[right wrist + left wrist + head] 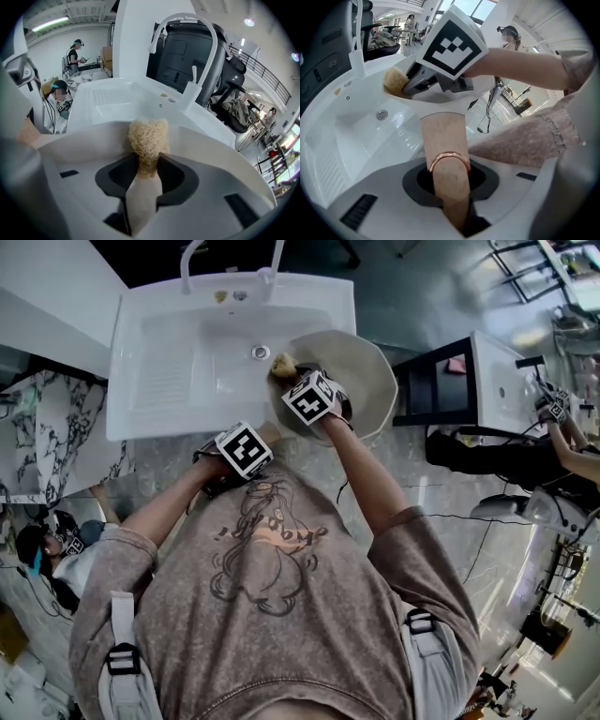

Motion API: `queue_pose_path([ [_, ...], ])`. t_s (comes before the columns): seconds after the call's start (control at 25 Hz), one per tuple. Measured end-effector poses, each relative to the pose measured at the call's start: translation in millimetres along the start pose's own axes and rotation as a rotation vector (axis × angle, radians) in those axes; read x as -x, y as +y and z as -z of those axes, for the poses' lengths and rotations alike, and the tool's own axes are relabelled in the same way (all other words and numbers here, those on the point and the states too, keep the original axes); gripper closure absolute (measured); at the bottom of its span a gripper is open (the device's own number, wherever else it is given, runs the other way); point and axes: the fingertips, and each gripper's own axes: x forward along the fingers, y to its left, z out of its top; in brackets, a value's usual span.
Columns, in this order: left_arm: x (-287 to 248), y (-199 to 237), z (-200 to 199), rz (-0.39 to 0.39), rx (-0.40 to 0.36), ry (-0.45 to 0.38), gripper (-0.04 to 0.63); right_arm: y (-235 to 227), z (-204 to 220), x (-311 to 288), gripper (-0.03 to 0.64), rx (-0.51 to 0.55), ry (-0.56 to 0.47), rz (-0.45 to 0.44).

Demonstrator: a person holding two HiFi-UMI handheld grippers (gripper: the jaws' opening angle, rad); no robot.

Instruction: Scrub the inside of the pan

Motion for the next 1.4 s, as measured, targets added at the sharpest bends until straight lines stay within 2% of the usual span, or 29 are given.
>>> queue_pose_path([
  [0.76, -2, -5, 0, 0.020, 0.016, -0.015, 0.499, -56, -3, -14, 0.472, 0.025, 0.066, 0.087],
  [1.4, -1, -8, 0, 0.035, 0.031, -0.018, 0.499, -104, 27, 1, 0.472, 0.059, 0.153, 0.160],
])
